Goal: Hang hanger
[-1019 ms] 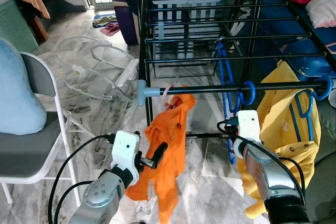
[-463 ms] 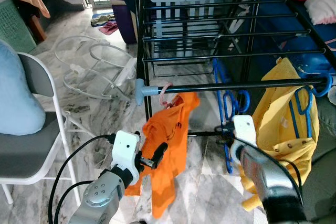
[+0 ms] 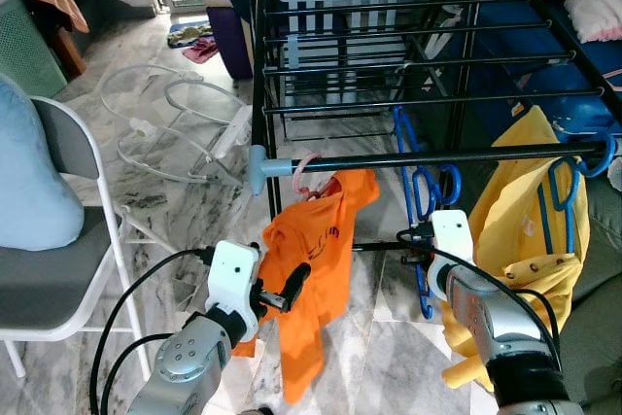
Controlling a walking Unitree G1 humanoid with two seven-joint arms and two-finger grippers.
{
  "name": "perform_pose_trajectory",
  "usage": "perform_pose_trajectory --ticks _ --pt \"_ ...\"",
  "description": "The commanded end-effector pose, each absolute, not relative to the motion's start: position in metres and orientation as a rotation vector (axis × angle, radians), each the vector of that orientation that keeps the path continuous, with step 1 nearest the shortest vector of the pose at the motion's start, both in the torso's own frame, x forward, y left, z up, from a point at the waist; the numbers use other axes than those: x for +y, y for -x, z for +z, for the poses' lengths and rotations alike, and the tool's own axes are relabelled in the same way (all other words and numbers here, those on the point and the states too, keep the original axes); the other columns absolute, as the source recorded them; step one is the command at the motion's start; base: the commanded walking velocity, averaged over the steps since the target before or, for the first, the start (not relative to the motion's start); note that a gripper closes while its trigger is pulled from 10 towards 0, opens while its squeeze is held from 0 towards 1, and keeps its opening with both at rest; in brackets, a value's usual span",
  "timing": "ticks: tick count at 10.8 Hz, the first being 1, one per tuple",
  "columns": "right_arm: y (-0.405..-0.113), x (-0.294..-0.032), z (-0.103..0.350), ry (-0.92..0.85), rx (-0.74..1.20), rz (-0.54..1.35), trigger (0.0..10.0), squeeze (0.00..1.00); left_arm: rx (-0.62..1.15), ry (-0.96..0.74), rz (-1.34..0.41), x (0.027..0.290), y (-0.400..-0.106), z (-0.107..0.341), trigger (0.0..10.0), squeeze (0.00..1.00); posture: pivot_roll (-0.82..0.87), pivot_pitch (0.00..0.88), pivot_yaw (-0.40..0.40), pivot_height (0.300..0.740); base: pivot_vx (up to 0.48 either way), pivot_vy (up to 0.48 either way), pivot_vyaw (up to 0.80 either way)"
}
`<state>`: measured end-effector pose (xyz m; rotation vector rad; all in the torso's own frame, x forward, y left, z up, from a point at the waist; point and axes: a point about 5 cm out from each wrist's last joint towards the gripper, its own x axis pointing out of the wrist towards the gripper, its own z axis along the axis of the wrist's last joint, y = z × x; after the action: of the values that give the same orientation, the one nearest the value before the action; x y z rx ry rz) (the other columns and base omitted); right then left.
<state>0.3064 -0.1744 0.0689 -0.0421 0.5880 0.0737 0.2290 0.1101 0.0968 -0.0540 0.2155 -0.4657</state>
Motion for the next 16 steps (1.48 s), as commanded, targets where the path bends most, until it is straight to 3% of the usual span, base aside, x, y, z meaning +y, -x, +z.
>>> perform_pose_trajectory --ticks 1,5,9,13,16 --pt "-0.307 -0.170 0.082 0.055 0.519 0.092 10.0 0.00 0.230 0.044 -0.461 0.112 -0.229 0.095 10.0 0.00 -0.02 0.096 0.039 0.740 0.000 0.000 0.00" --pt "-0.275 -0.172 0.080 0.094 0.464 0.099 10.0 0.00 0.234 0.043 -0.474 0.112 -0.230 0.094 10.0 0.00 -0.04 0.099 0.051 0.740 0.000 0.000 0.00" --pt "-0.303 -0.160 0.103 0.088 0.388 0.131 10.0 0.00 0.232 0.034 -0.482 0.111 -0.233 0.094 10.0 0.00 -0.04 0.090 0.054 0.740 0.000 0.000 0.00" --pt "-0.330 -0.150 0.096 -0.073 0.587 0.075 10.0 0.00 0.227 0.022 -0.465 0.113 -0.233 0.094 10.0 0.00 -0.01 0.079 0.029 0.740 0.000 0.000 0.00" --pt "-0.325 -0.153 0.082 -0.103 0.673 0.058 10.0 0.00 0.232 0.019 -0.463 0.113 -0.232 0.093 10.0 0.00 -0.01 0.079 0.030 0.740 0.000 0.000 0.00"
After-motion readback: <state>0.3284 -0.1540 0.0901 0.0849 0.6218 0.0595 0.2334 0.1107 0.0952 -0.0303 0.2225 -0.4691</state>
